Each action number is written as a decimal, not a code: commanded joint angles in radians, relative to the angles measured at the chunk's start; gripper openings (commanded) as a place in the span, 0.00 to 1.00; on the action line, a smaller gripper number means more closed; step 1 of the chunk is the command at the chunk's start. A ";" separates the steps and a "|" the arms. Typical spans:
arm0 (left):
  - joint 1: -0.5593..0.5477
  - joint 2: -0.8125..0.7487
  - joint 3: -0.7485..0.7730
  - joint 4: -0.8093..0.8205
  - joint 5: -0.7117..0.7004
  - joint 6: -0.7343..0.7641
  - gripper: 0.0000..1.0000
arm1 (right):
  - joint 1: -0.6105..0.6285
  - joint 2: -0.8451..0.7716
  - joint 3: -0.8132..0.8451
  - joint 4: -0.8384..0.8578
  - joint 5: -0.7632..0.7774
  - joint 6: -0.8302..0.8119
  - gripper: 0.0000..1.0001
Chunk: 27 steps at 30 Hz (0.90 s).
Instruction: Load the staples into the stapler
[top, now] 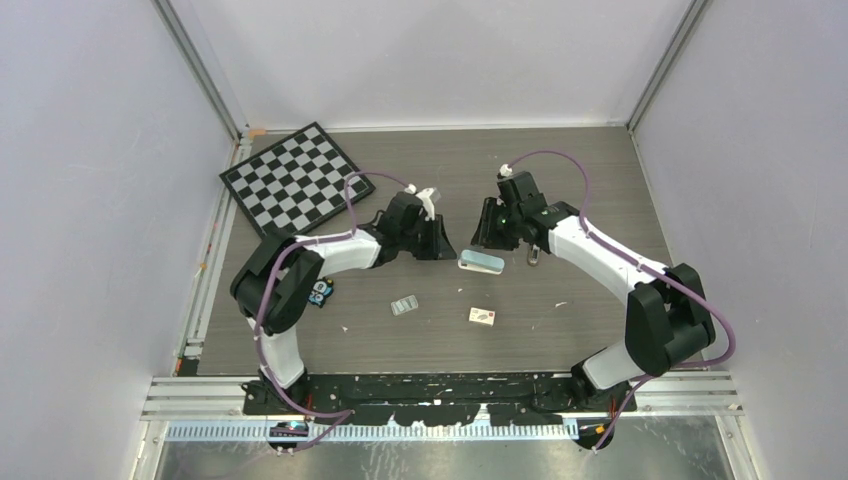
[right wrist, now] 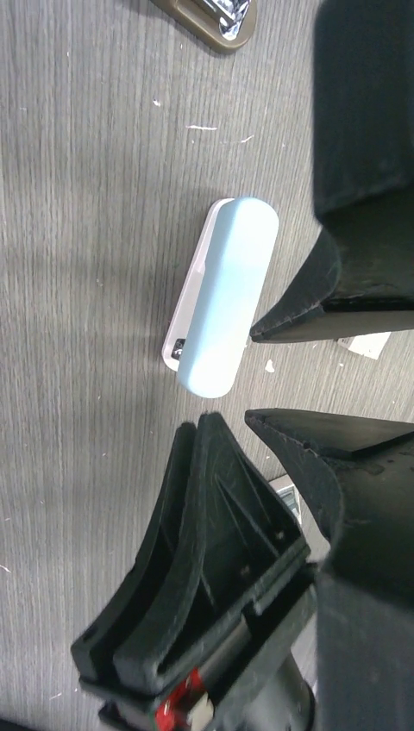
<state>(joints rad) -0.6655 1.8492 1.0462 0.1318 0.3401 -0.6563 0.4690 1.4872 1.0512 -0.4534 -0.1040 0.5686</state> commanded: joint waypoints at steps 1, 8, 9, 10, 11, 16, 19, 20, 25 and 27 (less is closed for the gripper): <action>0.020 -0.097 -0.014 -0.017 -0.032 -0.026 0.25 | -0.007 -0.035 0.012 -0.009 0.027 -0.038 0.38; 0.019 -0.054 0.021 0.053 0.075 -0.028 0.32 | -0.014 0.002 -0.008 -0.006 0.037 -0.060 0.37; 0.018 -0.044 0.026 0.056 0.086 -0.029 0.33 | -0.013 0.009 -0.014 -0.001 0.032 -0.062 0.36; 0.017 -0.033 0.030 0.064 0.092 -0.029 0.33 | -0.014 0.016 -0.023 0.010 0.027 -0.061 0.36; 0.016 -0.023 0.031 0.069 0.097 -0.031 0.33 | -0.014 0.021 -0.033 0.024 0.023 -0.061 0.36; 0.014 0.050 0.042 0.120 0.171 -0.019 0.37 | -0.015 0.056 -0.066 0.054 0.023 -0.067 0.36; 0.015 0.088 0.043 0.121 0.162 -0.019 0.37 | -0.016 0.083 -0.077 0.063 0.026 -0.070 0.35; 0.014 0.097 0.044 0.121 0.158 -0.019 0.36 | -0.015 0.089 -0.082 0.065 0.028 -0.070 0.35; 0.014 0.117 0.060 0.027 0.086 0.005 0.30 | -0.016 0.102 -0.122 0.078 0.072 -0.067 0.33; 0.013 0.123 0.071 -0.045 0.048 0.023 0.26 | -0.015 0.099 -0.142 0.088 0.083 -0.061 0.33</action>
<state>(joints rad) -0.6479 1.9419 1.0843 0.2031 0.4839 -0.6777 0.4561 1.5719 0.9592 -0.3798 -0.0776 0.5137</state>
